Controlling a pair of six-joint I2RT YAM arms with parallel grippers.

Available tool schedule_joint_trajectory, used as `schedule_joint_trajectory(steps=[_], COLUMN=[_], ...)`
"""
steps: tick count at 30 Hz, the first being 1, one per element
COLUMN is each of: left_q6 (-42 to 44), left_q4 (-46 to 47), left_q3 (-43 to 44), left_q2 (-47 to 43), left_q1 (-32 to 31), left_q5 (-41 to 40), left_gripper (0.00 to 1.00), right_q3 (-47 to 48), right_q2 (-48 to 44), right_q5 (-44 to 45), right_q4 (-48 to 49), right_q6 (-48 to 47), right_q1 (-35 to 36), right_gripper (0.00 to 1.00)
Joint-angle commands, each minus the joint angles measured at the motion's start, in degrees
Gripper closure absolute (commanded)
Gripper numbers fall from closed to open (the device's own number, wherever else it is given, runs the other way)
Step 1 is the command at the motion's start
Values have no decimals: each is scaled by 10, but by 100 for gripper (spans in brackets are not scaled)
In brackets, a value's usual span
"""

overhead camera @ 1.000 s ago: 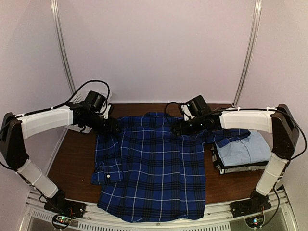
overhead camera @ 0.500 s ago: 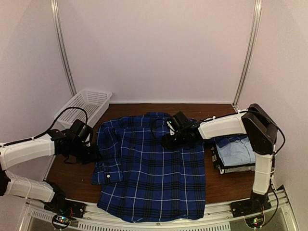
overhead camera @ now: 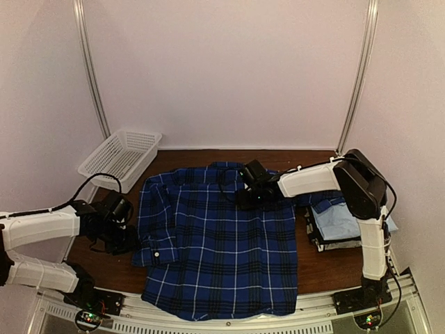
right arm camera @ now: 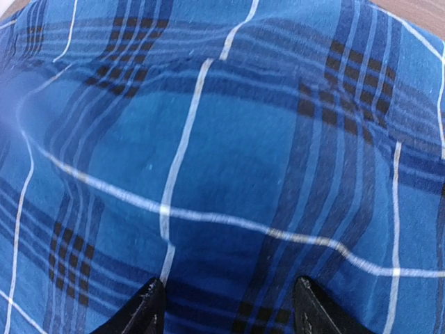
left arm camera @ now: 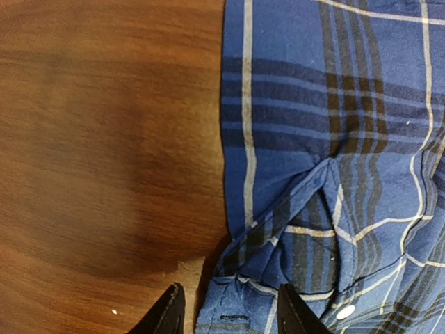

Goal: Fold and stack the long sleeve shirts
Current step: Smooth out the flattened shirt at the center of the board, then pick up the sleeve from the corner of the board.

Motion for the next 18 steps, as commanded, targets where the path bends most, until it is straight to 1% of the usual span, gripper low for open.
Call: schedule_joint_trajectory(steps=[1, 7, 13, 15, 16, 18], left_q6=[-9, -10, -15, -14, -13, -7], left_q4=[28, 39, 48, 51, 51, 49], left_q3=[-12, -22, -26, -24, -21, -9], left_q2=[7, 14, 27, 29, 29, 28], left_q1=[-1, -1, -1, -2, -1, -1], left_q5=[24, 53, 49, 49, 49, 51], left_gripper=[53, 54, 60, 67, 74, 90], right_q3=[23, 33, 38, 36, 37, 37], right_q2=[20, 24, 3, -12, -19, -34], right_q5=[25, 29, 16, 6, 6, 7], right_q4=[-9, -12, -18, -17, -17, -20], right_q6=[-10, -21, -20, -21, -22, -27], right_q1=[-5, -6, -5, -2, 1, 7], right_gripper=[36, 35, 35, 35, 35, 34])
